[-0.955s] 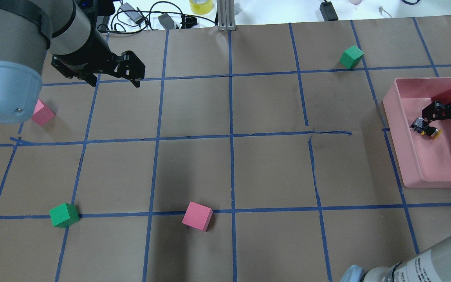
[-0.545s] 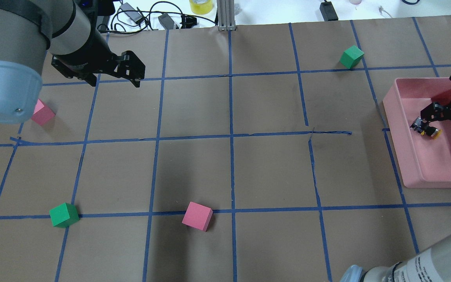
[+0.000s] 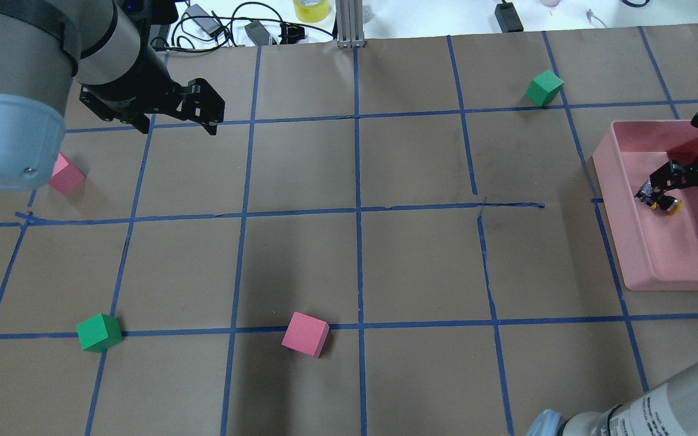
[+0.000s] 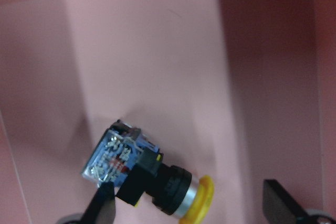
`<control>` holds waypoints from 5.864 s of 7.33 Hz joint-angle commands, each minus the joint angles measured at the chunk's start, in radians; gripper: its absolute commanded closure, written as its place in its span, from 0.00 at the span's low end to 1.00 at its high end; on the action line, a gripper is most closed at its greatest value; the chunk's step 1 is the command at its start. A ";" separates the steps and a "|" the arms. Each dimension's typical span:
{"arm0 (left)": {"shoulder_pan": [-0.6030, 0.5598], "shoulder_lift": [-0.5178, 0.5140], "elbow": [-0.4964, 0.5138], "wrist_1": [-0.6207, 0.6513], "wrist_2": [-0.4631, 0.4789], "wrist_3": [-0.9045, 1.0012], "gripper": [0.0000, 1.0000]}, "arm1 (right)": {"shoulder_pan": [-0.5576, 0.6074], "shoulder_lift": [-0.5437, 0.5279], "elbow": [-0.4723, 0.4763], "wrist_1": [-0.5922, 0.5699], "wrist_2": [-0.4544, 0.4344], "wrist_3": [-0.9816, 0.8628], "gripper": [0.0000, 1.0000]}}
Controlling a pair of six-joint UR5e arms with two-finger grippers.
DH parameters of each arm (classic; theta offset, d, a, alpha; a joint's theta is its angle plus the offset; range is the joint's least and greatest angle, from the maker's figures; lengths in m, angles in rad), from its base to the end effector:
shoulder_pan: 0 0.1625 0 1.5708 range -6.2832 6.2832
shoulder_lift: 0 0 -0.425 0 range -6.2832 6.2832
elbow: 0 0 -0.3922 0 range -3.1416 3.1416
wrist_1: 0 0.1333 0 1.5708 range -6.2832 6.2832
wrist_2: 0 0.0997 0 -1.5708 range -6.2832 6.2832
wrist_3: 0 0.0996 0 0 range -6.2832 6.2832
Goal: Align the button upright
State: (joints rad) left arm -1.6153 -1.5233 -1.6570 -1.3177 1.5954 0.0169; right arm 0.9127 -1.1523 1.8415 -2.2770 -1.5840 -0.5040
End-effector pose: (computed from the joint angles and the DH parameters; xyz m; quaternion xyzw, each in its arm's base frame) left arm -0.1525 -0.4840 0.4958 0.0292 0.9938 -0.1071 0.0108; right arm -0.2483 -0.5370 0.2035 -0.0770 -0.9970 0.0035 0.0102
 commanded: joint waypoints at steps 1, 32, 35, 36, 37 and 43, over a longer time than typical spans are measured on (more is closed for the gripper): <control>0.000 0.000 0.000 0.000 0.000 0.000 0.00 | 0.000 0.000 -0.001 -0.016 0.059 -0.118 0.00; 0.000 0.000 -0.001 0.000 0.002 0.000 0.00 | 0.008 0.000 -0.036 -0.044 -0.067 0.969 0.00; 0.000 0.000 -0.001 0.000 0.002 0.000 0.00 | 0.012 0.000 -0.030 -0.041 -0.062 0.976 0.00; 0.000 0.000 -0.001 0.000 0.002 0.000 0.00 | 0.014 -0.001 -0.027 -0.039 -0.063 0.976 0.00; 0.000 0.000 -0.001 0.000 0.002 0.000 0.00 | 0.014 -0.003 -0.028 -0.035 -0.065 0.958 0.00; 0.000 0.000 -0.001 0.000 0.002 0.000 0.00 | 0.014 -0.017 -0.030 -0.036 -0.048 0.289 0.00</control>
State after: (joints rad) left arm -1.6153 -1.5232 -1.6582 -1.3177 1.5969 0.0169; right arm 0.9265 -1.1685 1.8100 -2.3119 -1.6341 -0.0648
